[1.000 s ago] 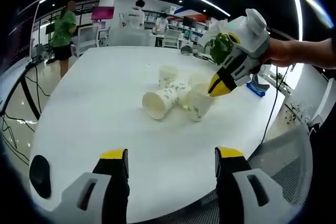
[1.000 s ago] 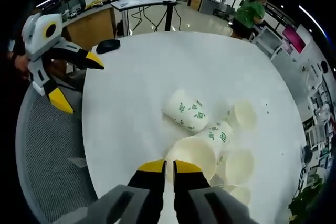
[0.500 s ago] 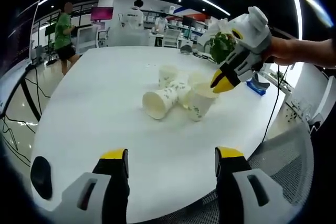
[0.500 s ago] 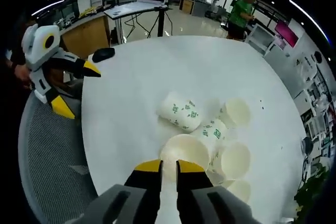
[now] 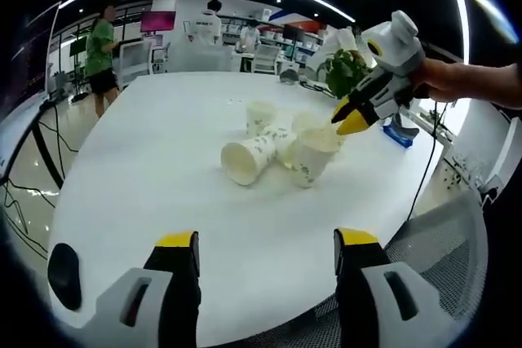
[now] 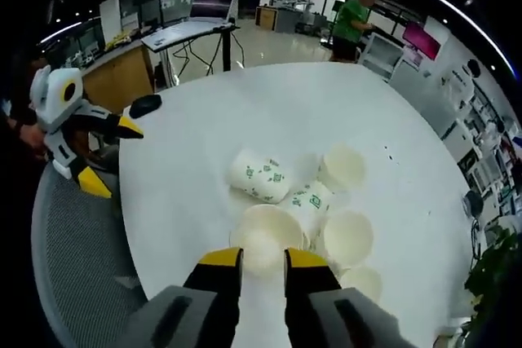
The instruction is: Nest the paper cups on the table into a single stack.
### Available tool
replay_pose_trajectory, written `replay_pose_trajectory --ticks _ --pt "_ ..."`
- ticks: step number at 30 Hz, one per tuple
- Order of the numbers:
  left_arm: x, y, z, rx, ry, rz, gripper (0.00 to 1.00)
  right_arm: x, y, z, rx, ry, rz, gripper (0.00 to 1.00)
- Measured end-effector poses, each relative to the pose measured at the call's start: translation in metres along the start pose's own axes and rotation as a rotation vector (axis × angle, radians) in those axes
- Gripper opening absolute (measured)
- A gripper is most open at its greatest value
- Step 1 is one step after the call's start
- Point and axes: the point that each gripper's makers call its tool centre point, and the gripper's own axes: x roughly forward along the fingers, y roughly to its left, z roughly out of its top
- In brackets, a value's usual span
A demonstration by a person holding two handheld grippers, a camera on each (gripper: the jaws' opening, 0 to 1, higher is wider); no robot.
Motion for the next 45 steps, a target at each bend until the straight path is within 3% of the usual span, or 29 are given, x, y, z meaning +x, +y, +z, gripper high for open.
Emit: replay_pose_trajectory --ticks 3,6,20,28,38,45 --pt "0.000 0.000 0.000 0.002 0.002 -0.001 0.66 -0.004 -0.008 0.000 0.034 -0.033 -0.022 0.33" --pt "0.000 -0.001 0.000 0.002 0.002 -0.001 0.66 -0.009 -0.018 -0.002 0.052 -0.051 -0.046 0.35" --pt "0.002 0.004 -0.003 0.004 0.003 0.002 0.66 -0.012 -0.057 -0.049 0.111 0.031 -0.115 0.40" --pt "0.002 0.002 -0.003 0.005 0.008 0.001 0.66 0.006 -0.074 -0.070 0.138 0.069 -0.115 0.40" --pt "0.001 0.001 -0.003 0.005 0.014 0.001 0.66 0.033 -0.076 -0.075 0.154 0.113 -0.066 0.38" --pt "0.001 0.000 -0.004 0.008 0.020 0.001 0.65 0.050 -0.072 -0.083 0.150 0.164 -0.026 0.29"
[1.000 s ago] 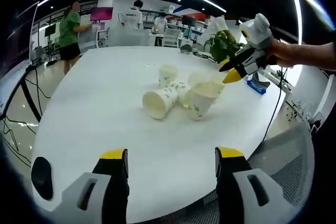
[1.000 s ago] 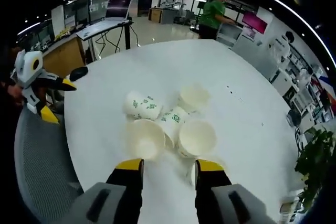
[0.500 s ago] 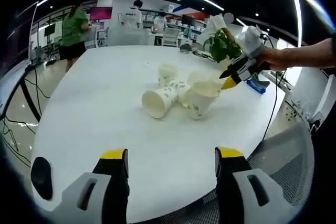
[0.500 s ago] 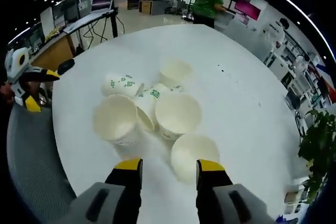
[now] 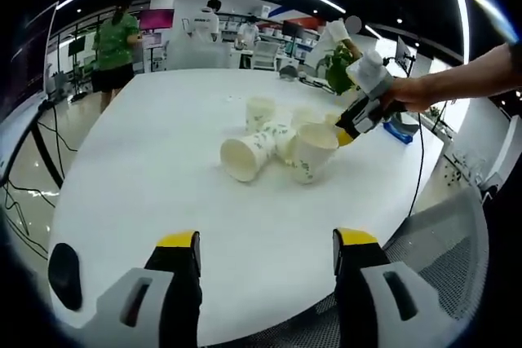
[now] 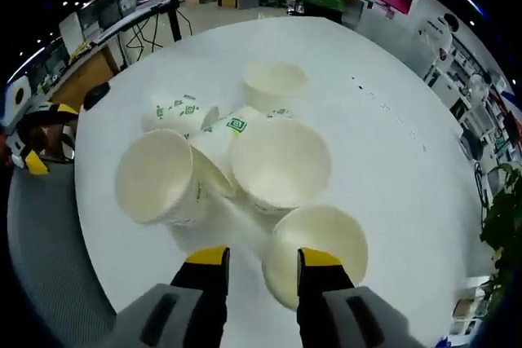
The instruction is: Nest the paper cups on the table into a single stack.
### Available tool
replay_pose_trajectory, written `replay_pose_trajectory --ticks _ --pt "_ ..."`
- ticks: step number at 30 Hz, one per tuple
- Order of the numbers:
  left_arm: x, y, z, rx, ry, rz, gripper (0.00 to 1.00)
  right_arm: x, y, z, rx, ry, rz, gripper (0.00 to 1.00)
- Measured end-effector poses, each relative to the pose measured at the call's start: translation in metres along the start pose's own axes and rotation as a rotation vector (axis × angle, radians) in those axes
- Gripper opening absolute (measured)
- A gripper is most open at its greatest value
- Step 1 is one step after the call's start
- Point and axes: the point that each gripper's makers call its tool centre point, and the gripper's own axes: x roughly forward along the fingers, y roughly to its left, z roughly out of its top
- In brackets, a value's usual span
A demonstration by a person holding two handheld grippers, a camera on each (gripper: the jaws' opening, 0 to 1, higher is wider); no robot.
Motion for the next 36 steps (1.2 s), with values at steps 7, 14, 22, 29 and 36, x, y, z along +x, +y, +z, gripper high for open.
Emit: replay_pose_trajectory --ticks 7,14,22,29,36 --pt "0.001 0.001 -0.001 0.002 0.004 0.002 0.65 0.006 0.001 -0.008 -0.026 0.040 -0.006 0.19" --pt "0.000 0.000 -0.001 0.003 0.009 0.000 0.63 0.009 0.006 -0.021 -0.055 0.075 -0.011 0.01" --pt "0.000 -0.001 -0.001 0.011 0.013 0.000 0.63 0.004 0.007 -0.024 -0.042 0.055 0.006 0.00" --pt "-0.001 -0.002 0.000 0.016 0.016 0.000 0.63 -0.004 0.013 -0.030 -0.041 0.048 0.006 0.00" --pt "0.001 -0.001 -0.002 0.015 0.016 -0.002 0.63 -0.007 0.012 -0.027 -0.046 0.038 0.004 0.00"
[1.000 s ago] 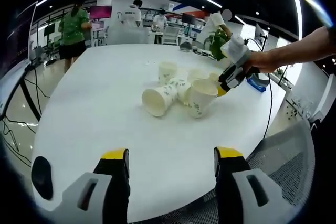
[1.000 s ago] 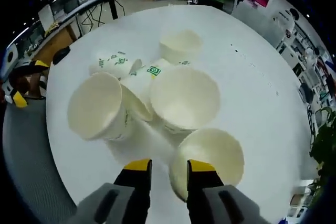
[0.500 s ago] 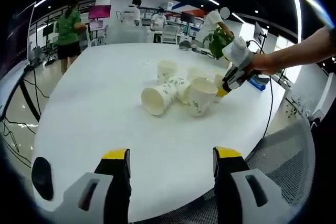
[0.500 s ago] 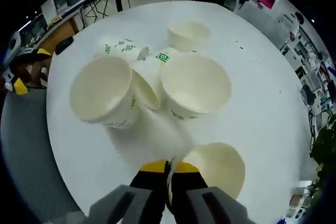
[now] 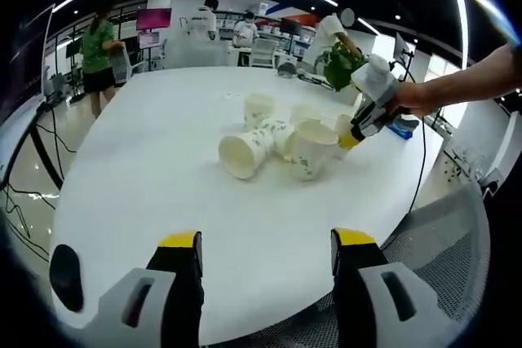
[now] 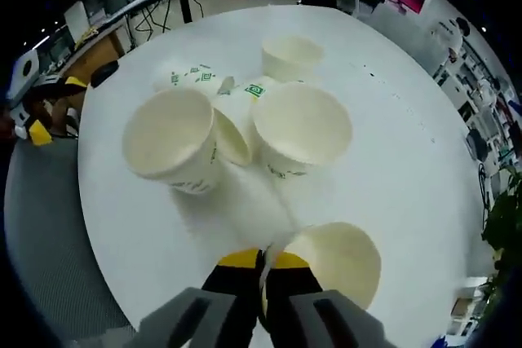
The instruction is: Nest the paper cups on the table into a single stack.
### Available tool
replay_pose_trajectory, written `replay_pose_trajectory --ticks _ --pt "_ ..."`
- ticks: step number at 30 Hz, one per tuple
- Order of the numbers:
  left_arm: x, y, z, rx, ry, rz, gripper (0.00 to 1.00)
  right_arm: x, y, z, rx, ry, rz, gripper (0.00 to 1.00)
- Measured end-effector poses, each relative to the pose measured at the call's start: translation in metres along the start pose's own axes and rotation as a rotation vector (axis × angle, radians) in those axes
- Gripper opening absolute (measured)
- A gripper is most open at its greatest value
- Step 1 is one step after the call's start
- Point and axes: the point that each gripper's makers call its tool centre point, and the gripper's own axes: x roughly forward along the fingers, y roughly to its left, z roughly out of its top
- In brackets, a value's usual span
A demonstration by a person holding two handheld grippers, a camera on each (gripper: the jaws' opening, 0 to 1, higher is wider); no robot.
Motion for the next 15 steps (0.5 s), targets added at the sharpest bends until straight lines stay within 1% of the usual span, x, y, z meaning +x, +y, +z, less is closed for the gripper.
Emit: replay_pose_trajectory --ticks 3,5,11,13,14,15 --pt "0.000 0.000 0.001 0.000 -0.002 0.000 0.63 -0.002 -0.001 0.001 0.000 -0.006 -0.003 0.00" --pt "0.000 0.000 0.001 0.002 -0.001 0.001 0.63 -0.007 0.002 0.005 -0.002 -0.015 -0.003 0.00" --pt "0.001 0.001 -0.001 0.003 0.000 0.000 0.63 -0.014 -0.003 0.007 -0.056 -0.022 -0.009 0.00" --pt "0.001 0.001 0.000 0.002 0.000 0.001 0.63 -0.023 -0.004 0.012 -0.065 -0.029 -0.012 0.00" --pt "0.001 0.001 -0.001 0.003 0.001 0.000 0.62 -0.034 -0.003 0.015 -0.070 -0.037 -0.015 0.00" --pt "0.001 0.001 -0.001 0.004 0.001 0.000 0.63 -0.038 -0.002 0.017 -0.073 -0.042 -0.017 0.00"
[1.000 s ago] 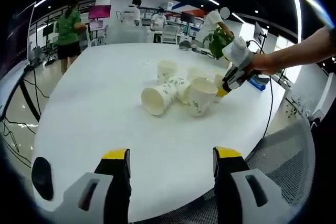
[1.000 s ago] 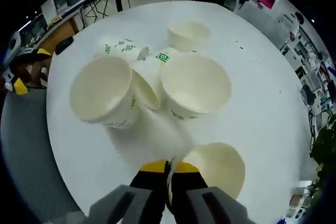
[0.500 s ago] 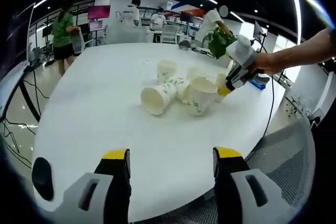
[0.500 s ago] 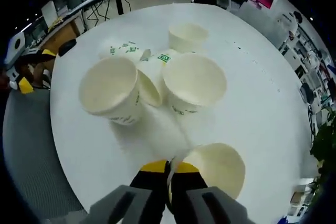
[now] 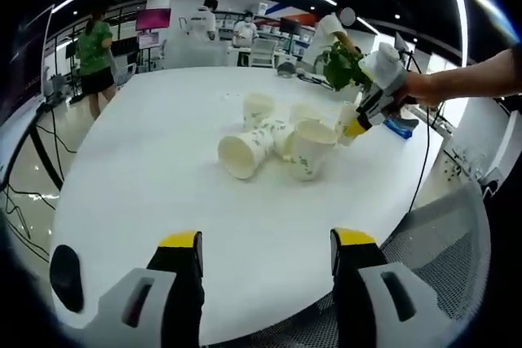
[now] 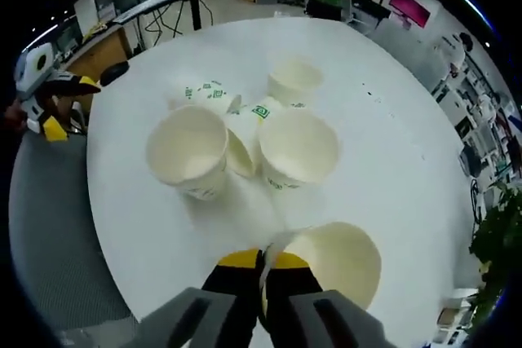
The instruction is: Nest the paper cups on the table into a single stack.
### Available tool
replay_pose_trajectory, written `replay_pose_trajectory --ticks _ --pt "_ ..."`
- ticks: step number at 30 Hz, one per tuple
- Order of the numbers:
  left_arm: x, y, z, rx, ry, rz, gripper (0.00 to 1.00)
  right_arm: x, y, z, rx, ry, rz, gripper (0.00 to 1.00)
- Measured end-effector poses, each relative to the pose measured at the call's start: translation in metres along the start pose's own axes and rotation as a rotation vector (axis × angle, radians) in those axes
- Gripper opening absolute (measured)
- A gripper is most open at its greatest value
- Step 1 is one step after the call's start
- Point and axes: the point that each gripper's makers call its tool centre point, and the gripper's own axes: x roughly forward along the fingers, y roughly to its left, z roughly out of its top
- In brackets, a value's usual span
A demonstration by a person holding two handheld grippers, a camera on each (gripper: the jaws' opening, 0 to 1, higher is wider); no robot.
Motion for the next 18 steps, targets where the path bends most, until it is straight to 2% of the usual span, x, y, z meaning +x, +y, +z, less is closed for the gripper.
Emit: replay_pose_trajectory --ticks 4,8,12,18 --pt "0.000 -0.002 0.000 0.002 0.002 -0.002 0.62 -0.003 -0.001 0.011 -0.044 -0.021 0.002 0.00" --pt "-0.002 -0.005 0.002 0.004 0.005 -0.003 0.62 -0.016 0.012 0.027 -0.133 -0.037 0.008 0.00" --pt "-0.002 -0.005 0.001 0.005 0.006 -0.003 0.62 -0.027 0.032 0.045 -0.177 -0.062 0.037 0.00" --pt "-0.002 -0.004 0.000 0.002 0.007 -0.003 0.61 -0.031 0.046 0.062 -0.232 -0.081 0.062 0.00"
